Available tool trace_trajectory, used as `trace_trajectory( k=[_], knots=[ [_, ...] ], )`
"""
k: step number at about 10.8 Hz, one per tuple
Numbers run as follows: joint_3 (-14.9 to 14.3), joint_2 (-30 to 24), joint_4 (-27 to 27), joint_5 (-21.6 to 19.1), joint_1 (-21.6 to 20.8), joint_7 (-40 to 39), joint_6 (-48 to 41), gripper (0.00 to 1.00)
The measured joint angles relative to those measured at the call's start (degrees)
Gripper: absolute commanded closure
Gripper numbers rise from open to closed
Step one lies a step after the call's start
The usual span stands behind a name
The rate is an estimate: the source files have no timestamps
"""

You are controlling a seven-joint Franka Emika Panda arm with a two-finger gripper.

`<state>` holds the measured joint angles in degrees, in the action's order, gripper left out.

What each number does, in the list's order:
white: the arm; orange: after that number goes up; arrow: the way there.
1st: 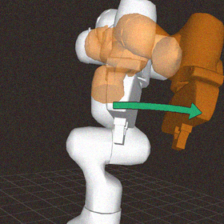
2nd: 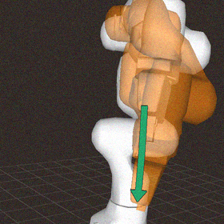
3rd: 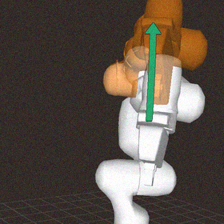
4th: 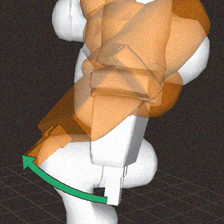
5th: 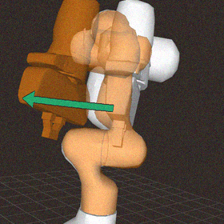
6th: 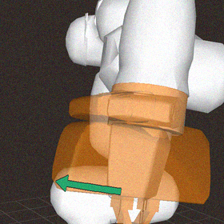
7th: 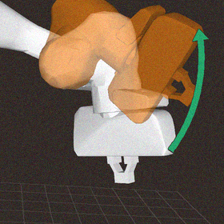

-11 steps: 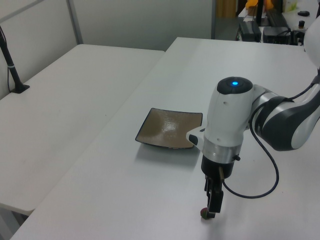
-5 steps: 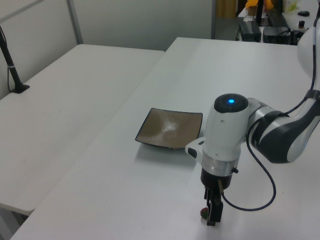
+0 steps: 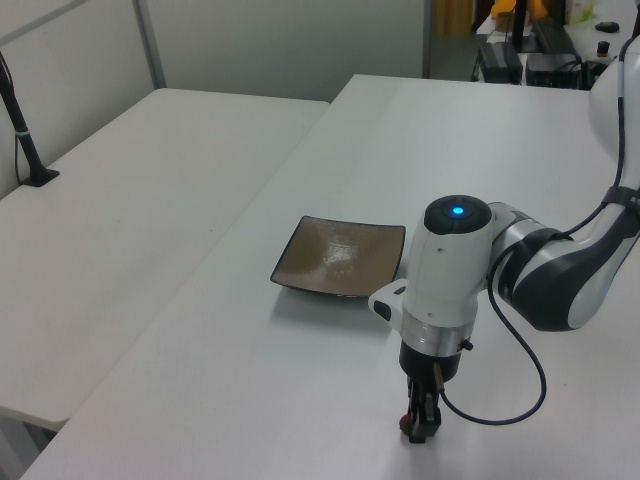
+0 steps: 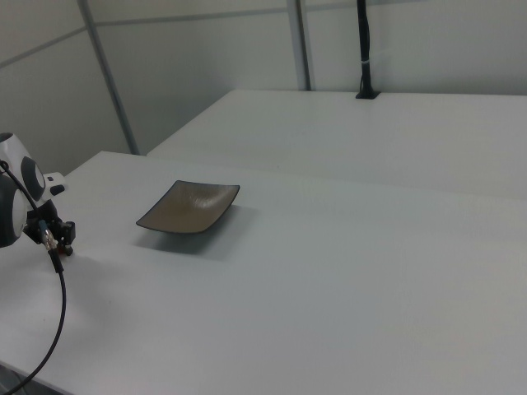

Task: Strawberries on a ceramic plate
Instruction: 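Close the gripper around the red strawberry, then lift the strawberry and carry it toward the square brown plate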

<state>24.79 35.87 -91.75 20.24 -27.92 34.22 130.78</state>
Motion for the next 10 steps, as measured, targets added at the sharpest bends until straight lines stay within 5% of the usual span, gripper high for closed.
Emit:
trace_trajectory(
  k=[6, 10],
  knots=[
    [-0.1, -1.9, 1.2, 0.0, 1.1, 0.3, 0.1, 0.91],
    [-0.1, -9.0, 1.5, -2.1, 3.7, 0.3, -3.7, 0.90]
  ],
)
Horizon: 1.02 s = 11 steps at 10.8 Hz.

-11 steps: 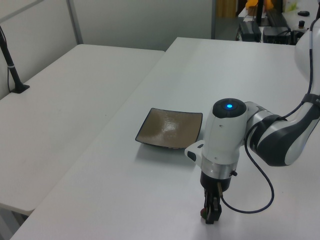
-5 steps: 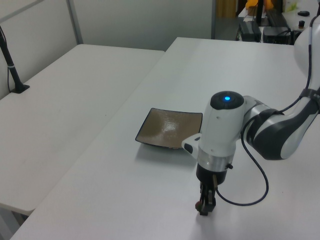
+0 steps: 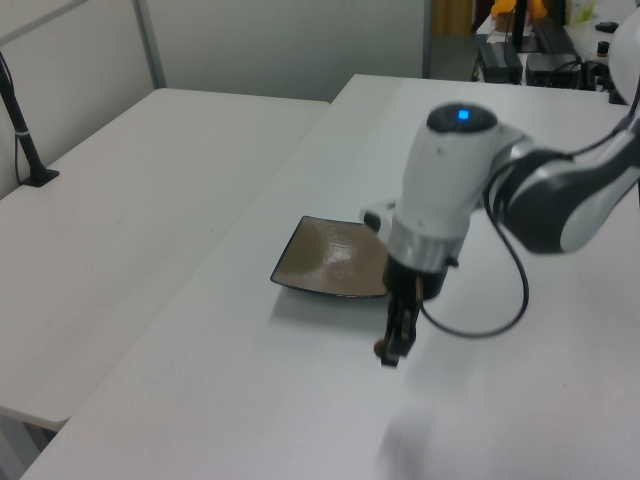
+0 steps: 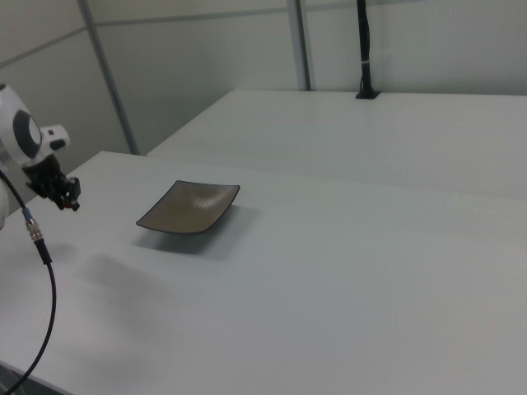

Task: Strawberries on a ceramic plate
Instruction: 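Lift the strawberry and carry it toward the square brown plate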

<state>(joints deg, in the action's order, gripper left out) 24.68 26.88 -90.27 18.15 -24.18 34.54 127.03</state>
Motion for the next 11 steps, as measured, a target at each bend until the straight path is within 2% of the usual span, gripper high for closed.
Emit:
trace_trajectory(
  k=[2, 6, 8, 11],
  knots=[
    [0.0, -4.9, 0.0, -2.3, 1.7, -0.7, -4.1, 0.90],
    [-2.1, -12.9, 0.1, -8.9, 4.9, -7.5, -12.6, 0.90],
    [-5.6, -16.8, 0.1, -13.2, 5.4, -13.6, -17.0, 0.90],
    [-12.9, -21.3, 0.1, -17.1, 5.8, -23.3, -21.1, 0.90]
  ],
)
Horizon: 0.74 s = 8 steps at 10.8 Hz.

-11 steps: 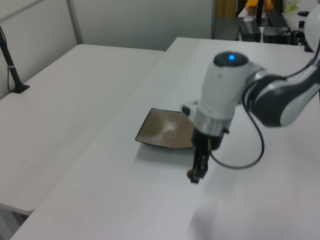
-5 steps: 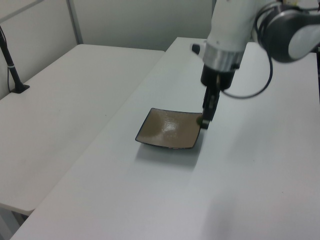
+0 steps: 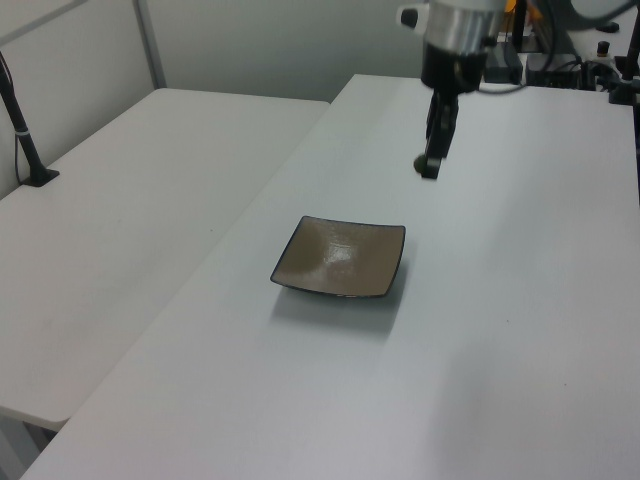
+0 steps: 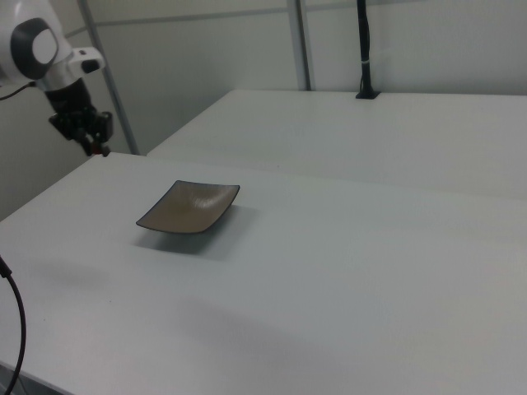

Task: Strawberries on a ceramic plate
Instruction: 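Lift the strawberry and carry it toward the square brown plate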

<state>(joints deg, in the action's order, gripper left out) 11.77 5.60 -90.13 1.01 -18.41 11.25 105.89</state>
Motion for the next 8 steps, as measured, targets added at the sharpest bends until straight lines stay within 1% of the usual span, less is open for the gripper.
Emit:
trace_trajectory(
  k=[2, 4, 7, 8],
  knots=[
    [-4.5, -0.7, 0.0, -0.6, 0.2, -5.2, -0.1, 0.90],
    [-7.9, -0.3, -0.1, -0.6, 0.2, -9.5, -0.1, 0.90],
    [-10.7, 1.2, -0.2, -0.6, 0.3, -13.6, 0.3, 0.90],
    [-11.4, 2.2, -0.2, -0.6, 0.5, -14.2, 2.1, 0.90]
  ],
)
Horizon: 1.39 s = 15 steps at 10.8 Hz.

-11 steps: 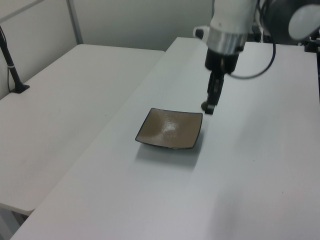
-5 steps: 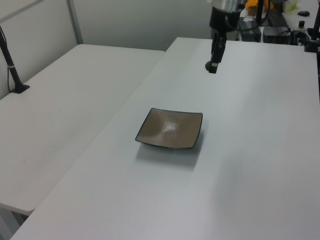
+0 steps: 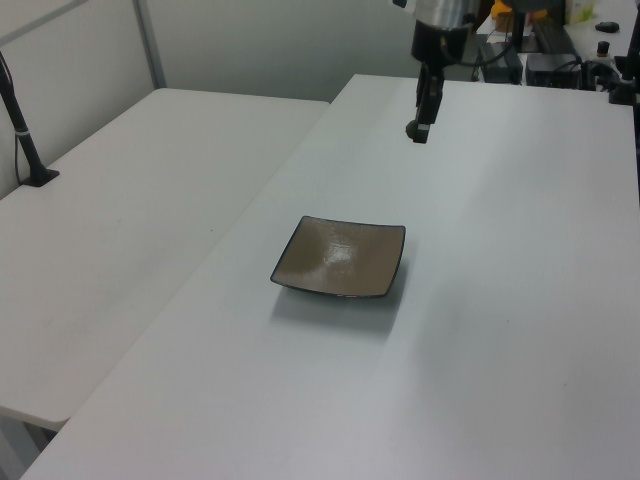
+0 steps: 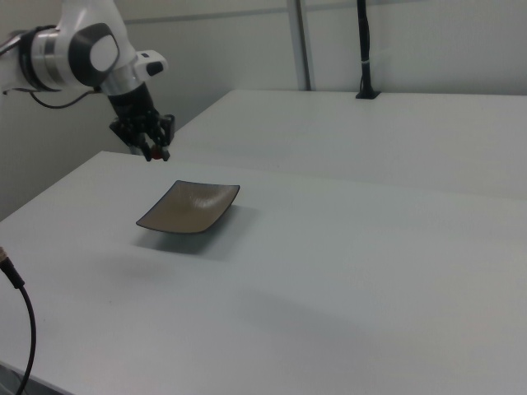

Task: Strawberries on a ceramic plate
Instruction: 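Lift the strawberry and carry it toward the square brown plate, then lower the strawberry onto the plate and open the gripper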

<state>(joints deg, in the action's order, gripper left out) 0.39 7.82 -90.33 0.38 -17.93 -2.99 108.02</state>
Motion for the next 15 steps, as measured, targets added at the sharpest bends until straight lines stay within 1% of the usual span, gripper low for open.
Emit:
trace_trajectory(
  k=[3, 5, 8, 12, 14, 15],
  knots=[
    [-0.4, 4.5, -0.3, 0.0, 1.9, -1.2, 6.1, 0.90],
    [-0.4, 8.2, -0.5, 0.0, 2.2, -1.2, 12.4, 0.90],
    [-0.2, 13.8, -0.7, 0.0, 1.9, -1.2, 22.3, 0.90],
    [0.0, 20.1, -0.8, 0.0, -0.2, -1.1, 31.0, 0.90],
    [0.1, 22.5, -0.8, 0.0, -1.4, -1.1, 34.2, 0.85],
    [0.1, 23.3, -0.9, 0.0, -1.8, -1.1, 36.0, 0.75]
  ],
)
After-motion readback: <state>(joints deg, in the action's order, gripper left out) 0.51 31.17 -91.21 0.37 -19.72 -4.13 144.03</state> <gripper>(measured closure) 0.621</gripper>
